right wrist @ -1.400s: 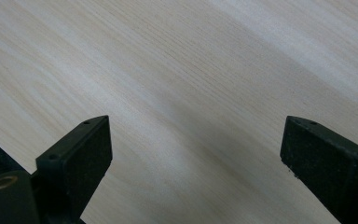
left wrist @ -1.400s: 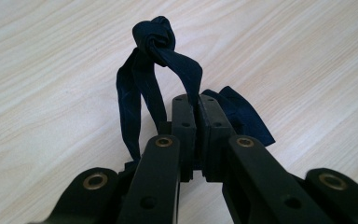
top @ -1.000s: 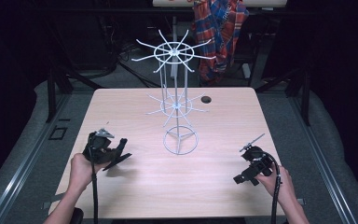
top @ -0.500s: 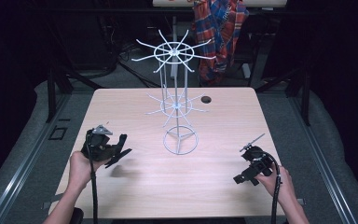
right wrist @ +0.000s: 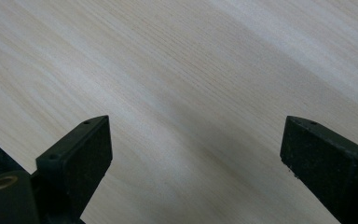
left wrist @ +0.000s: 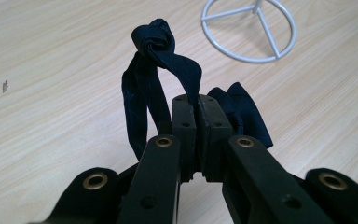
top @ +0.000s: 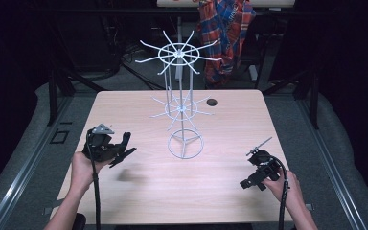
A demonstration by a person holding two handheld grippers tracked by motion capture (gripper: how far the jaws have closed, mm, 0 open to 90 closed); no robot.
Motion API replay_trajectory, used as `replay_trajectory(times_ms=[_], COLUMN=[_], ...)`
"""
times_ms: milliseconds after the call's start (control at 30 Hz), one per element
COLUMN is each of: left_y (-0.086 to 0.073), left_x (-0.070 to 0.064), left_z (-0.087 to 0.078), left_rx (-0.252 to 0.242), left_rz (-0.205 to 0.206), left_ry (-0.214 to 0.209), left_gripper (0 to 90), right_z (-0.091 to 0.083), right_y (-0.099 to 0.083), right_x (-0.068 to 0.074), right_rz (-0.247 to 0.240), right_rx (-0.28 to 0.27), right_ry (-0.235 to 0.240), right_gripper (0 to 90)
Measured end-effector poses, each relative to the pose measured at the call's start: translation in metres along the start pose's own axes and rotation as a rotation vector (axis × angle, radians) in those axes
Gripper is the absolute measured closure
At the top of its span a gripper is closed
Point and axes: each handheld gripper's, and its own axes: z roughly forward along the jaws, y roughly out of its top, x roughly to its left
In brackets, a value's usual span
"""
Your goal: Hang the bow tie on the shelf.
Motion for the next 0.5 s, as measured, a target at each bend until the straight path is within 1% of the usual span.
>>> replay_trajectory(times_ms=[167, 200, 267, 300, 433, 467, 500], left_y=[0.003, 0.004, 0.006, 0.007, 0.012, 0.013, 0.014], left_x=[0.000, 0.001, 0.001, 0.002, 0.001, 0.000, 0.000], left_z=[-0.002, -0.002, -0.003, -0.003, -0.003, -0.003, -0.003], left_rx=[-0.013, -0.019, -0.026, -0.029, -0.043, -0.044, -0.050], left_rz=[0.004, 0.000, -0.004, -0.002, -0.002, 0.001, -0.001], left_ry=[-0.002, -0.001, -0.002, -0.003, -0.009, -0.009, -0.010], left_gripper=[86.4, 86.4, 86.4, 86.4, 86.4, 86.5, 86.5], right_z=[0.000, 0.001, 0.001, 0.001, 0.001, 0.002, 0.002], right_y=[0.000, 0.000, 0.000, 0.000, 0.000, -0.001, -0.001], right_x=[-0.001, 0.000, 0.000, 0.000, -0.001, 0.000, 0.000], right_rz=[-0.007, 0.001, 0.003, 0.007, -0.004, 0.012, 0.012], right_rx=[0.001, -0.007, -0.008, -0.012, 0.001, -0.017, -0.017], right_ry=[0.002, -0.003, -0.002, 0.005, -0.002, -0.002, -0.002], right_gripper=[8.8, 8.7, 8.7, 8.8, 8.8, 8.8, 8.8])
